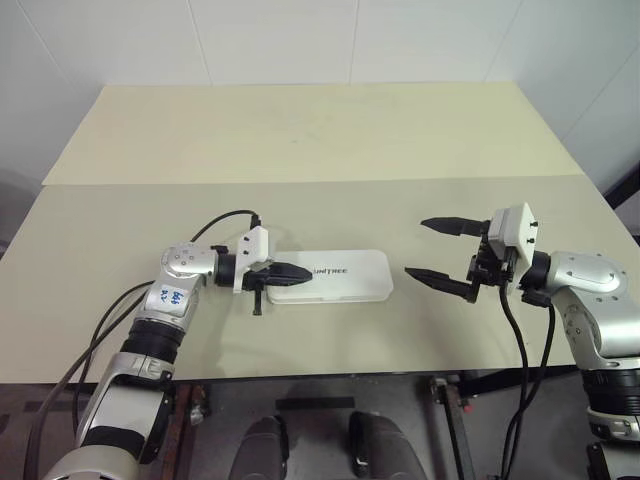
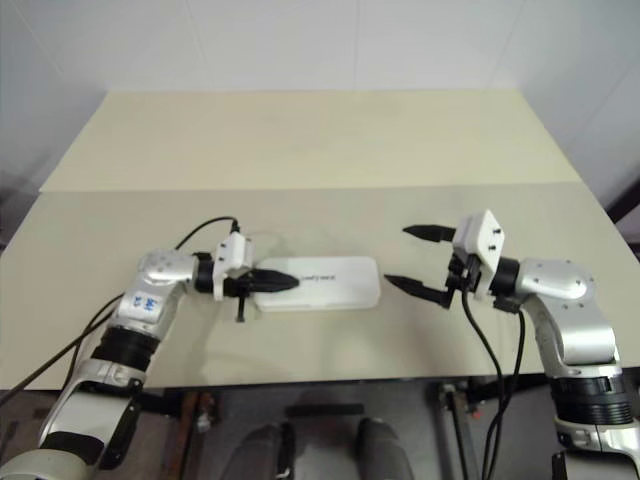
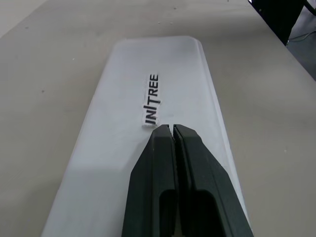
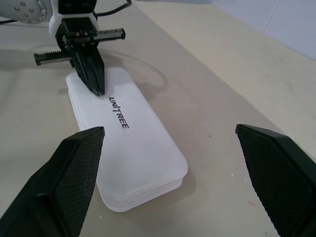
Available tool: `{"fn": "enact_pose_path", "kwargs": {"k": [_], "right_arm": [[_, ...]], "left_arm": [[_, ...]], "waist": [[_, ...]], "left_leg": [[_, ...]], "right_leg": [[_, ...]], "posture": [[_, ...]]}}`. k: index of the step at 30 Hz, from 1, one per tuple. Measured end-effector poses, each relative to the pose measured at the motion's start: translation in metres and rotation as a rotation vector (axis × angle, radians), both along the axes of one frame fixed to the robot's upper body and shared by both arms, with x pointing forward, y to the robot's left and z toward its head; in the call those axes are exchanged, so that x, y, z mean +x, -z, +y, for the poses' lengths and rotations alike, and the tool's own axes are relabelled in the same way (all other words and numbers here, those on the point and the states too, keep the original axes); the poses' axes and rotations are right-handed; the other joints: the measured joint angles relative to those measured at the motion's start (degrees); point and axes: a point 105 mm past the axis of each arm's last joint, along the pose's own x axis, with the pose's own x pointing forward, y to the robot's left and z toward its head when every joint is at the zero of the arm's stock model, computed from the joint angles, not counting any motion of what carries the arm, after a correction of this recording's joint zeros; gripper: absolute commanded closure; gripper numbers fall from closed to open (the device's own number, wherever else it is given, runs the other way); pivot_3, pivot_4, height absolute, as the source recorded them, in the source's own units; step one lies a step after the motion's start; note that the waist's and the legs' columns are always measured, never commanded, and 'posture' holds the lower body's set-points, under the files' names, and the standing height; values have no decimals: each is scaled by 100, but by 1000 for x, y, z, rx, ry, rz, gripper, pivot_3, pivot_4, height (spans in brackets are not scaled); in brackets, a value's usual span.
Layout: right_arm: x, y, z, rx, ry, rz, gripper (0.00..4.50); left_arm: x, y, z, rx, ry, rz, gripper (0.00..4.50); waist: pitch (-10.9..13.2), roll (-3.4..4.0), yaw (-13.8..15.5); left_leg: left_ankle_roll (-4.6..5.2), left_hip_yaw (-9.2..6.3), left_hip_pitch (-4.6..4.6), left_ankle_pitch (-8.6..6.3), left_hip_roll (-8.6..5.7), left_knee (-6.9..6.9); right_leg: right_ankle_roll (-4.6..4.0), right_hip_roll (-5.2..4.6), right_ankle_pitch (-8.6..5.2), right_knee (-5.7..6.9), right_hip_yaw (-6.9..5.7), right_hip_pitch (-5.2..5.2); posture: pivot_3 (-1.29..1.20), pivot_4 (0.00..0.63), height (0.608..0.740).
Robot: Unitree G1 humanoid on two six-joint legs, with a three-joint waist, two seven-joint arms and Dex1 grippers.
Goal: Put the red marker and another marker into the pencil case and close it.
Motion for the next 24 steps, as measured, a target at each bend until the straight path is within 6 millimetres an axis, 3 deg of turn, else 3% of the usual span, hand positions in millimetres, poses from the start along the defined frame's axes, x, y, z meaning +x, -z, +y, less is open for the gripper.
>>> {"fn": "enact_pose_path", "kwargs": {"k": [8, 16, 19, 21, 24], "right_arm": [[-6, 1, 6, 12, 2, -16, 0], [-7, 5, 5, 17, 8, -2, 0], [-5, 6, 3, 19, 8, 7, 0], [-4, 7, 2, 22, 9, 12, 0], [-4, 8, 0, 29, 6, 22, 0]], "left_arm": [[0, 1, -8, 34, -4, 56, 4458], [-5, -9, 0, -146, -60, 151, 4458], [-8, -33, 18, -285, -92, 98, 4458], [-11, -37, 42, -293, -152, 74, 4458], [-13, -32, 68, -306, -254, 58, 3823]], "waist": [[-1, -1, 0], [-1, -1, -24], [-1, -1, -37], [-1, -1, -70], [-1, -1, -70]], "left_leg": [[5, -3, 4, 3, 0, 11], [5, -5, -1, 3, 2, 7], [5, -6, 1, 3, 4, 3], [5, -5, 4, 3, 4, -3], [5, -5, 2, 3, 3, -3]], "right_leg": [[-3, -1, 3, 0, -1, 10], [-3, 0, 3, 0, 0, 3], [-4, 0, 3, 1, 0, 3], [-5, -1, 2, 0, 1, 4], [-5, -3, 2, -1, -1, 3]], "posture": [[0, 150, 740], [0, 150, 740], [0, 150, 740], [0, 150, 740], [0, 150, 740]]}}
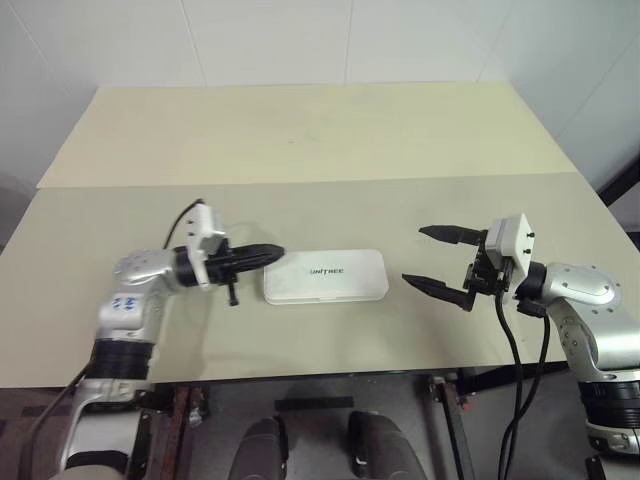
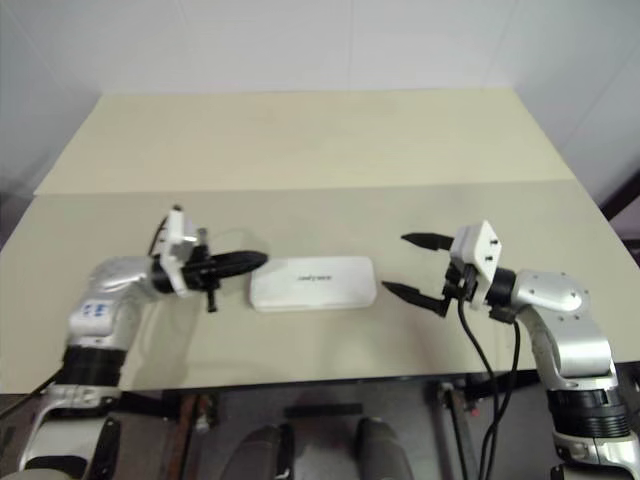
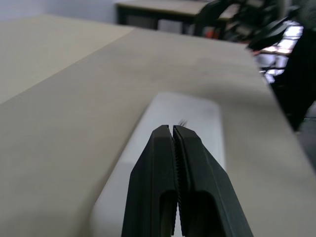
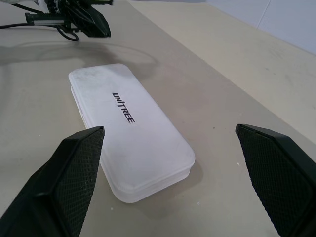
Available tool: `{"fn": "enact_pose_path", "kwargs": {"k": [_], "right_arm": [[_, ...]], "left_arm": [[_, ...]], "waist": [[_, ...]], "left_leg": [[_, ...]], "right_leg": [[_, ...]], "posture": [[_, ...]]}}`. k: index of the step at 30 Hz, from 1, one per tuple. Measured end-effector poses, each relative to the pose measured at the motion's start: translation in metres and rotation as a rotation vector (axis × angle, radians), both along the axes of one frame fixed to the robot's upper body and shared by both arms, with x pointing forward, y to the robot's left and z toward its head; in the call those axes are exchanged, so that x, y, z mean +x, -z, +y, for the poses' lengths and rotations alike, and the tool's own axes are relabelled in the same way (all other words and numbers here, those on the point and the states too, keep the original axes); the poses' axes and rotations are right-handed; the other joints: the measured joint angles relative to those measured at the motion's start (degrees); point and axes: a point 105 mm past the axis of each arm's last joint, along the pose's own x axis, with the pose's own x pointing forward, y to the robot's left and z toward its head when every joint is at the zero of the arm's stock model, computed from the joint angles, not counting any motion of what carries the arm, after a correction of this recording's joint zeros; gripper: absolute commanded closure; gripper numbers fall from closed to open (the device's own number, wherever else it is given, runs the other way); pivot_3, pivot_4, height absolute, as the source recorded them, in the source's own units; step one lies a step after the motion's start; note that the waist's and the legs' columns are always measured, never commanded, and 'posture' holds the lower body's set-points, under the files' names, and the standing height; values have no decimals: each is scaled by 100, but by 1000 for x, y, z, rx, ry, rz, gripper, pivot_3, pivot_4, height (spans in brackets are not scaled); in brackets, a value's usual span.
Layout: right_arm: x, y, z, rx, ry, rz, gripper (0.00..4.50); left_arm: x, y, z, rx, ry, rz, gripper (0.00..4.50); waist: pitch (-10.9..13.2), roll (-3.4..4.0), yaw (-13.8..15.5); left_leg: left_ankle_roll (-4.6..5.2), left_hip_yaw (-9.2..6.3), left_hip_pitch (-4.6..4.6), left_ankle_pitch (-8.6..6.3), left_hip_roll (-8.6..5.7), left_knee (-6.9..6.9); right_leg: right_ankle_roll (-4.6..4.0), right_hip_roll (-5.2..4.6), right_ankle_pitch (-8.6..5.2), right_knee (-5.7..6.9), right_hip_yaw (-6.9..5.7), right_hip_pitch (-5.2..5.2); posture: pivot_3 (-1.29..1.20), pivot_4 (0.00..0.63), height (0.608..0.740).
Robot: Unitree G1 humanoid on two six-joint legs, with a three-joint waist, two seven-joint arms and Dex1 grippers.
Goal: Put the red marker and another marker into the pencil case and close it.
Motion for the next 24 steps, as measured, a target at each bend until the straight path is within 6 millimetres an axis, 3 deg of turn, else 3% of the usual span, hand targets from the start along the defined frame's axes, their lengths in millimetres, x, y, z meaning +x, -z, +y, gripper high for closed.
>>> {"fn": "enact_pose_path", "kwargs": {"k": [4, 11, 14, 18, 24], "right_arm": [[0, -4, -3, 16, 12, -30, 0], [-1, -9, -12, 34, 35, -45, 0], [-4, -3, -17, 24, 52, -21, 0], [-5, -3, -28, 5, 81, -22, 0], [-7, 5, -39, 4, 123, -1, 0]], "left_arm": [[-16, -3, 30, 1, -83, -18, 2523], [-23, -14, 36, 10, -112, -64, 66], [-21, -17, 35, 4, -118, -82, 27], [-13, -28, 18, -11, -68, -138, 27], [-2, -26, 4, -37, -50, -158, 27]], "waist": [[0, -1, -7], [0, -1, 62], [0, -1, 68], [0, -1, 73], [-1, -2, 46]], "left_leg": [[0, 0, -1, 0, 5, -9], [0, -2, 0, 0, 6, -10], [0, -2, -1, 0, 6, -17], [0, 2, -1, 0, -4, -13], [0, 5, 0, 0, 0, -15]], "right_leg": [[0, -7, 0, -6, 1, -3], [-4, -15, -2, -9, -1, 0], [-5, -14, -2, -13, -2, -1], [-3, -11, -1, -13, -2, 1], [-3, 0, -1, -11, 0, -2]], "posture": [[0, 150, 740], [0, 150, 740], [0, 150, 740], [0, 150, 740], [0, 150, 740]]}}
